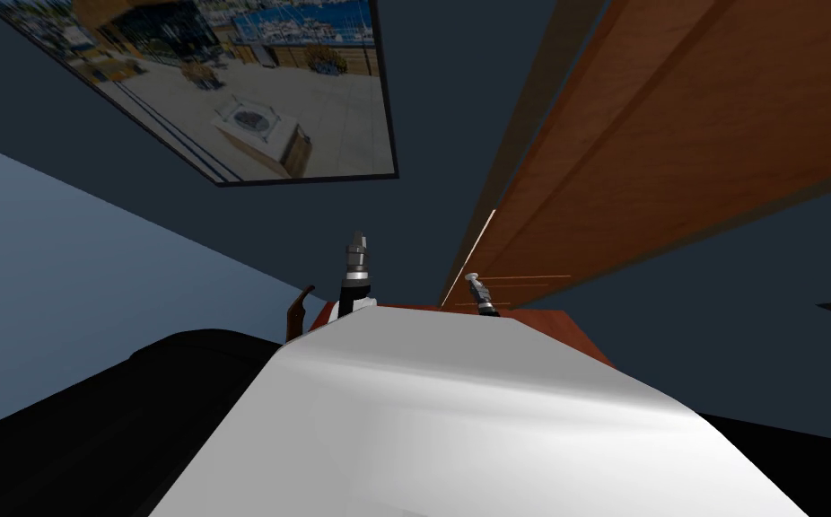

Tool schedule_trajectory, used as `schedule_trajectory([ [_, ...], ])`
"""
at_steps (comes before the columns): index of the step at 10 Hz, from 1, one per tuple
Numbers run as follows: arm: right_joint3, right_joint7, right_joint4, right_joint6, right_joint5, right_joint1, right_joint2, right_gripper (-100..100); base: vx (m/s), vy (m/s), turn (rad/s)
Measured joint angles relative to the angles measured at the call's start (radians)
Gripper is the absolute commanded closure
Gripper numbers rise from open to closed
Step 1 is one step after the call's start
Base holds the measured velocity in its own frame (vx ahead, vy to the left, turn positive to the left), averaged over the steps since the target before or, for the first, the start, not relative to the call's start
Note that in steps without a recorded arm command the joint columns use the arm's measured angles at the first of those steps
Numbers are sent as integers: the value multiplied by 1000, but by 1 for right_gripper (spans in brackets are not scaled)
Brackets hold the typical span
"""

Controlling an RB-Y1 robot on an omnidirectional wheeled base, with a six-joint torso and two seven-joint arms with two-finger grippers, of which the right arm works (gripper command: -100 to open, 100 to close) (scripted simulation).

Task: Pull the door open

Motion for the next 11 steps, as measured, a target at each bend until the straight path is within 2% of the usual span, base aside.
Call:
schedule_trajectory([
  [2,11,-57,-9,8,-22,2,-7,100,-35,-7,46],
  [6,32,-163,2,4,-71,-8,-20,100,-42,-11,59],
  [7,35,-180,-7,7,-76,-5,-18,100,-21,-6,7],
  [11,50,-266,29,-8,-114,-25,-33,100,-29,-11,52],
])
